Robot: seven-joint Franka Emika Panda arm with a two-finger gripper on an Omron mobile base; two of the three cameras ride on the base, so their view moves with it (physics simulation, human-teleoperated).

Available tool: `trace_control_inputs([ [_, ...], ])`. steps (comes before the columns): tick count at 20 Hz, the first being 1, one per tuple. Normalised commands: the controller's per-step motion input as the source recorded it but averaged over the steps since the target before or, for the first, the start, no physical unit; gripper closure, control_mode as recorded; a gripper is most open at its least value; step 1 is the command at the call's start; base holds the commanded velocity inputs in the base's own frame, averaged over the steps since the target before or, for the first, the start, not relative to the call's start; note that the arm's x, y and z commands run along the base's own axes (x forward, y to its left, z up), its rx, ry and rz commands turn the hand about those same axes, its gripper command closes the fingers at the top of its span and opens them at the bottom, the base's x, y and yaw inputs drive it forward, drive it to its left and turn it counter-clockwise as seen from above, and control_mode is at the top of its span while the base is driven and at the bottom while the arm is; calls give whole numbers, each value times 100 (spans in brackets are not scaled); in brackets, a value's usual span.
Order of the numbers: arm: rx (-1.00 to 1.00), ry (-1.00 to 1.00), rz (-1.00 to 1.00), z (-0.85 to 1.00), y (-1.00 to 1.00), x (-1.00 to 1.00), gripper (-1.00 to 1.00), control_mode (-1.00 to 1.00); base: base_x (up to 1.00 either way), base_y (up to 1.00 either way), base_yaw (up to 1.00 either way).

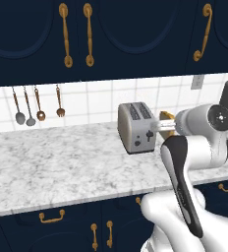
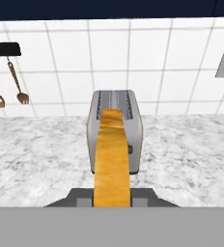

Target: Start the toaster. Once the lever pops up, take the bread to the plate on the dining counter.

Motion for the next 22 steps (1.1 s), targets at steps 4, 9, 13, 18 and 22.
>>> trace_control_inputs([
  [4,0,0,0,0,0,-33,100,-100,0,0,0],
  [9,0,0,0,0,0,-28,100,-100,0,0,0],
  [13,0,0,0,0,0,-31,100,-100,0,0,0],
  [18,0,0,0,0,0,-21,100,100,-19,0,0],
  [22,0,0,0,0,0,0,100,100,-82,6,13],
])
